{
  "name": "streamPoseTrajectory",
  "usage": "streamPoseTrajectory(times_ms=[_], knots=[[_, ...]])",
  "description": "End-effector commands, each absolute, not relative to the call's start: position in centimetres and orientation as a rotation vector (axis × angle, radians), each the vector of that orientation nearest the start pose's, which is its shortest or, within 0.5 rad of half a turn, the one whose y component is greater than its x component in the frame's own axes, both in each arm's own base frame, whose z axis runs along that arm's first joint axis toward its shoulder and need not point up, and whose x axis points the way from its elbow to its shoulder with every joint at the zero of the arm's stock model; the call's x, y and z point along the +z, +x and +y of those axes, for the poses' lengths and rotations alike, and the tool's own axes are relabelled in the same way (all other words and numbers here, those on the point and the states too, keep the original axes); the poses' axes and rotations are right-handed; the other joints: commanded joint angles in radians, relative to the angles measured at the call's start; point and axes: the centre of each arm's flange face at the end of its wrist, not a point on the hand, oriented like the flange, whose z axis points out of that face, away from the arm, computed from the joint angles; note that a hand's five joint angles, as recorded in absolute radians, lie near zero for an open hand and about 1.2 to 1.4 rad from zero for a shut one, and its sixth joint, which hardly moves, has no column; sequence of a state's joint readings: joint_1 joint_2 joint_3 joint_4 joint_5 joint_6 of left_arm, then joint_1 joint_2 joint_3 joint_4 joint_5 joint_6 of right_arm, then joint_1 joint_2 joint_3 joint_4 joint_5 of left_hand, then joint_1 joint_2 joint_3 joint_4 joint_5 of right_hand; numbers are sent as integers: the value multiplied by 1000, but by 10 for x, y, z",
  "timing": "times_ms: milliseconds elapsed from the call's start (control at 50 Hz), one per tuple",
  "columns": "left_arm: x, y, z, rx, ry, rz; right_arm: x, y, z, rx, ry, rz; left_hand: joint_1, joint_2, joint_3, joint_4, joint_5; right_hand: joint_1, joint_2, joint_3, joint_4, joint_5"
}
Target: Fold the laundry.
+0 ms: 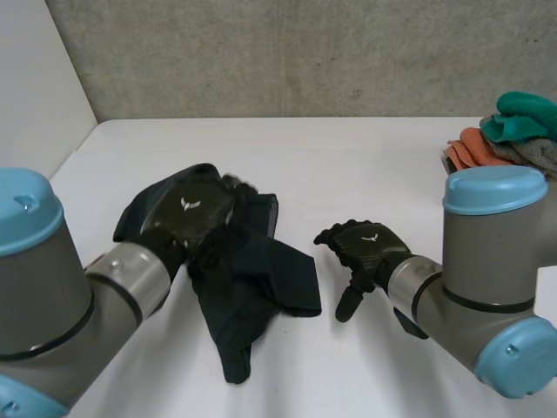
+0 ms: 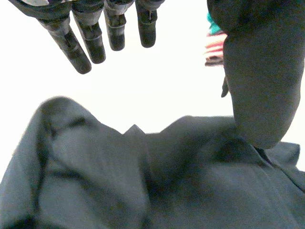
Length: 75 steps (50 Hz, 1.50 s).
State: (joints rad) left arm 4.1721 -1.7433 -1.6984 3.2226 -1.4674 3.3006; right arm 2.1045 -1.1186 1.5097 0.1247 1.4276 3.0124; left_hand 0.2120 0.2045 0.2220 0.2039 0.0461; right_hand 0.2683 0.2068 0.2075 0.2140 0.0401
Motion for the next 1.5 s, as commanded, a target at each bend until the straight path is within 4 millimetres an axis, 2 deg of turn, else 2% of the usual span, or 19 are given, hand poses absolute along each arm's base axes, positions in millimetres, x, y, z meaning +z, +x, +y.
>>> streamPoseTrajectory(times_ms=[20,160,320,400,420,440,560,640,720,760,900,980,1200,1240,1260,1300,1400,1480,1500], knots=[[227,-305,-223,-2170,1204,2362,174,285,-222,-1392,-932,2323,-38,-30,-48,-29,-46,-94,-32,-33,-40,-40],[197,-321,-249,-1942,1390,2285,170,281,-224,-1376,-915,2345,-38,-30,-48,-29,-46,-94,-32,-33,-40,-40],[173,-324,-253,-1665,1553,2317,164,292,-220,-1365,-952,2324,-34,-27,-44,-26,-43,-94,-32,-33,-40,-40],[171,-328,-261,-1659,1569,2284,160,297,-222,-1359,-957,2327,695,702,685,703,686,-94,-32,-33,-40,-40],[173,-329,-263,-1673,1564,2274,158,298,-224,-1358,-956,2333,1090,1097,1080,1098,1081,-94,-32,-33,-40,-40],[177,-330,-263,-1686,1562,2268,158,299,-225,-1362,-952,2337,1183,1191,1173,1191,1175,-94,-32,-33,-40,-40],[221,-330,-264,-1862,1467,2211,160,293,-239,-1432,-851,2413,1184,1192,1174,1192,1176,-94,-32,-33,-40,-40],[271,-324,-264,-2095,1277,2193,170,281,-254,-1524,-612,2491,1184,1192,1174,1192,1176,-94,-32,-33,-40,-40],[298,-316,-260,-2219,1147,2209,182,282,-265,-1528,-300,2459,1184,1192,1174,1192,1176,-94,-32,-33,-40,-40],[303,-313,-258,-2241,1116,2226,181,288,-263,-1481,-257,2438,1184,1192,1174,1192,1176,-94,-32,-33,-40,-40],[325,-303,-250,-2336,999,2254,165,345,-228,-1118,-273,2327,1184,1192,1174,1192,1176,-94,-32,-33,-40,-40],[328,-303,-247,-2356,994,2249,164,365,-206,-952,-213,2308,1184,1192,1174,1192,1176,-94,-32,-33,-40,-40],[325,-305,-248,-2355,985,2235,149,386,-164,-725,-47,2291,1184,1192,1174,1192,1176,-94,-32,-33,-40,-40],[326,-305,-249,-2356,980,2233,146,388,-161,-720,-57,2293,1184,1192,1174,1192,1176,148,210,209,203,202],[326,-304,-249,-2357,972,2233,143,388,-160,-721,-59,2297,1184,1192,1174,1192,1176,615,676,676,669,669],[327,-304,-248,-2361,961,2234,142,387,-159,-719,-53,2299,1184,1192,1174,1192,1176,1125,1187,1186,1180,1179],[336,-302,-245,-2393,923,2221,154,378,-174,-778,18,2274,1184,1192,1174,1192,1176,1128,1189,1189,1182,1182],[353,-296,-239,-2461,857,2197,194,357,-207,-995,80,2196,1184,1192,1174,1192,1176,1128,1189,1189,1182,1182],[360,-292,-237,-2497,806,2184,214,346,-220,-1121,66,2162,1184,1192,1174,1192,1176,1128,1189,1189,1182,1182]])
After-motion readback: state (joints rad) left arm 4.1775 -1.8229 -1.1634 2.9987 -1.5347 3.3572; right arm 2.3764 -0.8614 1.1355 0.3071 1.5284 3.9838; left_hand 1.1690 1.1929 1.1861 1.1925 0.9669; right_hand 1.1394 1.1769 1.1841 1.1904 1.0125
